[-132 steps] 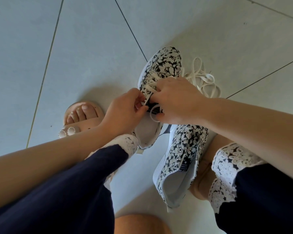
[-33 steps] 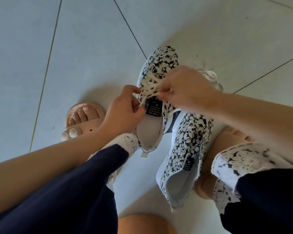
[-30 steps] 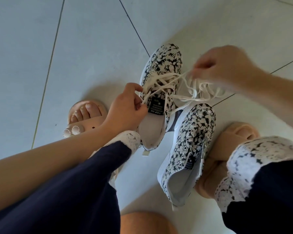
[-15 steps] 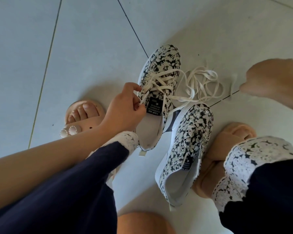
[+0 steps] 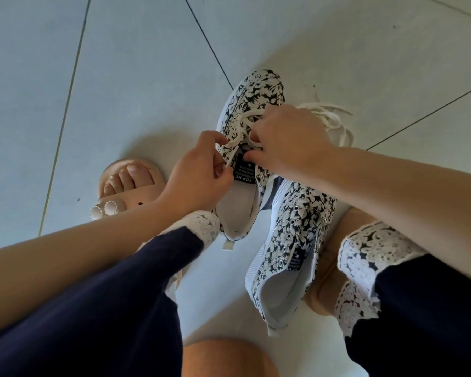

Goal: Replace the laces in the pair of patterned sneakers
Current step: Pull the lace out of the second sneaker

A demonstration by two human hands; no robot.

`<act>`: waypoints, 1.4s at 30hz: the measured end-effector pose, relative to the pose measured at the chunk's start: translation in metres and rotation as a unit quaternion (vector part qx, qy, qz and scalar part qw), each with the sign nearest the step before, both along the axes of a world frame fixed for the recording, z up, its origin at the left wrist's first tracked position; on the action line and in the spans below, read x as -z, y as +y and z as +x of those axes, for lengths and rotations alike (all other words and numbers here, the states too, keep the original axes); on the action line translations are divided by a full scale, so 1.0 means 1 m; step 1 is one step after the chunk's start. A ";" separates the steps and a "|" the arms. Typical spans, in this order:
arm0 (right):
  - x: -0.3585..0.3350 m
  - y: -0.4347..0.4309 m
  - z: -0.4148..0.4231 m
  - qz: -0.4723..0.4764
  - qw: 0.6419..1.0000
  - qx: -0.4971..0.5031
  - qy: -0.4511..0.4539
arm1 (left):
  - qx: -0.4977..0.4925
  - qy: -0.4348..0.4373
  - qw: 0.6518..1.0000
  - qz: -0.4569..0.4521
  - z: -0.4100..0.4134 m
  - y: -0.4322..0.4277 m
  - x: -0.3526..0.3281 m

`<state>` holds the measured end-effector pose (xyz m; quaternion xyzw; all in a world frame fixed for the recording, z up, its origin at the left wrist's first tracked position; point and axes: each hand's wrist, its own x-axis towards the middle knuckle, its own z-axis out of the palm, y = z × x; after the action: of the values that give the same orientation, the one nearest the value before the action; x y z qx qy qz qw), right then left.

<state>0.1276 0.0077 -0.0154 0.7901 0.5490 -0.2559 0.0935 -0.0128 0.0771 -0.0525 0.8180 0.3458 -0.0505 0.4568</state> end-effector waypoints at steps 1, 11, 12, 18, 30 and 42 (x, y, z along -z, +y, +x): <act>0.000 0.003 -0.002 -0.010 1.000 0.001 -0.010 | 0.002 0.000 1.000 0.000 0.000 0.000 0.000; -0.018 0.005 0.039 -0.060 0.648 0.516 0.557 | 0.040 0.010 0.999 0.017 -0.001 0.005 -0.002; -0.016 0.001 0.041 -0.066 0.626 0.538 0.560 | 0.042 0.010 0.999 0.021 -0.001 0.005 -0.002; -0.001 -0.027 0.065 0.013 0.934 0.314 0.170 | 0.067 0.017 0.996 0.051 0.002 0.008 -0.007; 0.003 -0.022 0.012 0.048 0.995 -0.001 0.083 | 0.060 -0.018 0.991 0.120 0.008 -0.002 -0.011; -0.003 -0.003 0.016 0.045 0.954 0.160 0.248 | 0.102 0.039 0.991 0.079 0.008 -0.009 -0.015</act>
<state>0.1437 0.0047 -0.0122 0.7828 0.4325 -0.4300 -0.1235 -0.0047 0.0683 -0.0378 0.8802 0.2808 -0.1009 0.3690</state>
